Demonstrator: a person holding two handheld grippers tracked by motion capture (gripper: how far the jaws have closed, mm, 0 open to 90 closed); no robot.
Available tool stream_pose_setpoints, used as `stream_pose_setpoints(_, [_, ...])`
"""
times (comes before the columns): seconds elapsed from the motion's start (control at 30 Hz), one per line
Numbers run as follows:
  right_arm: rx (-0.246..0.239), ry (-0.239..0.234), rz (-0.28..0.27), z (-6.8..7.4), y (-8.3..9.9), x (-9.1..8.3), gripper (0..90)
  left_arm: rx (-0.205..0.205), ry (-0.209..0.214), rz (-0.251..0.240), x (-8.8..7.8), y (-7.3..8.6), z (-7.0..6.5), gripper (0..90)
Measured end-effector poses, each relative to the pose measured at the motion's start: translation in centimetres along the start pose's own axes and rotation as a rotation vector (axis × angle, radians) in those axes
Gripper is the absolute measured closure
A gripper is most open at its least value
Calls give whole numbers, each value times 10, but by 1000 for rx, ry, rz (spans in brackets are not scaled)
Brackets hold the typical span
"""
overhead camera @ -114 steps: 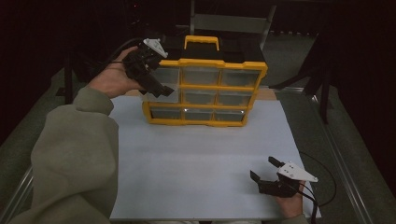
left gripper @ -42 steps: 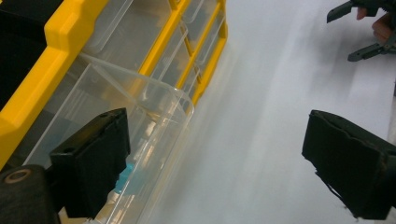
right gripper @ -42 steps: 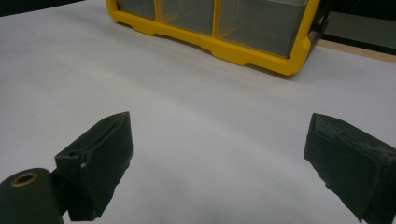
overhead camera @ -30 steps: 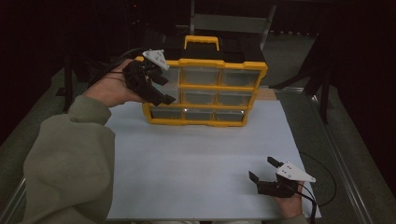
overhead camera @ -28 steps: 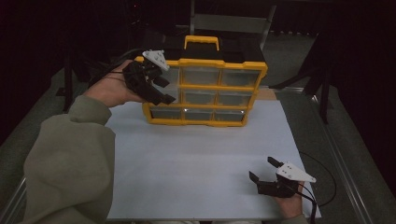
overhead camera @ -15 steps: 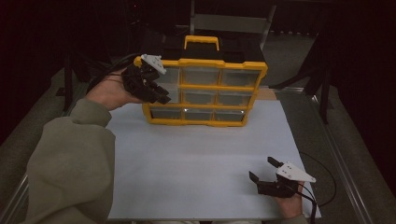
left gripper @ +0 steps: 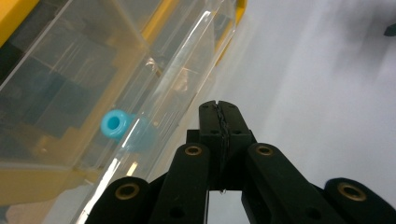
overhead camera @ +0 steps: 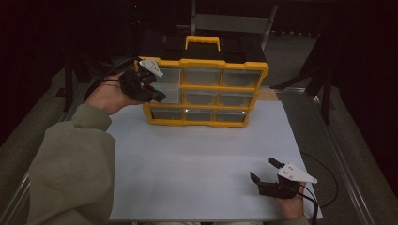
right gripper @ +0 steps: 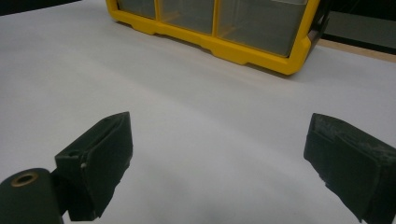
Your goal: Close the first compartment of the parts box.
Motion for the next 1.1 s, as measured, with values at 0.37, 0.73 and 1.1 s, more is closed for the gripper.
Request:
stream_pose_setpoints(0.37, [1,-2,1,0,0,0,79,-33,-34,-7,2,10,7,900])
stream_pose_setpoints(0.73, [1,-1,2,0,0,0,79,-45,-56,-13,7,10,8,900])
stream_pose_setpoints(1.1, [2,-3,1,0,0,0,79,-54,-61,-20,9,9,9,900])
Point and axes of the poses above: each handheld gripper's, and its own axes: x roughly forward along the jaws, y roughly out of its underside, z roughly to its left, the point moved 1 cm from there along x, roughly forward along the jaws, and after that the axes turned 14 degrees about -x, right-handed, at the moved point
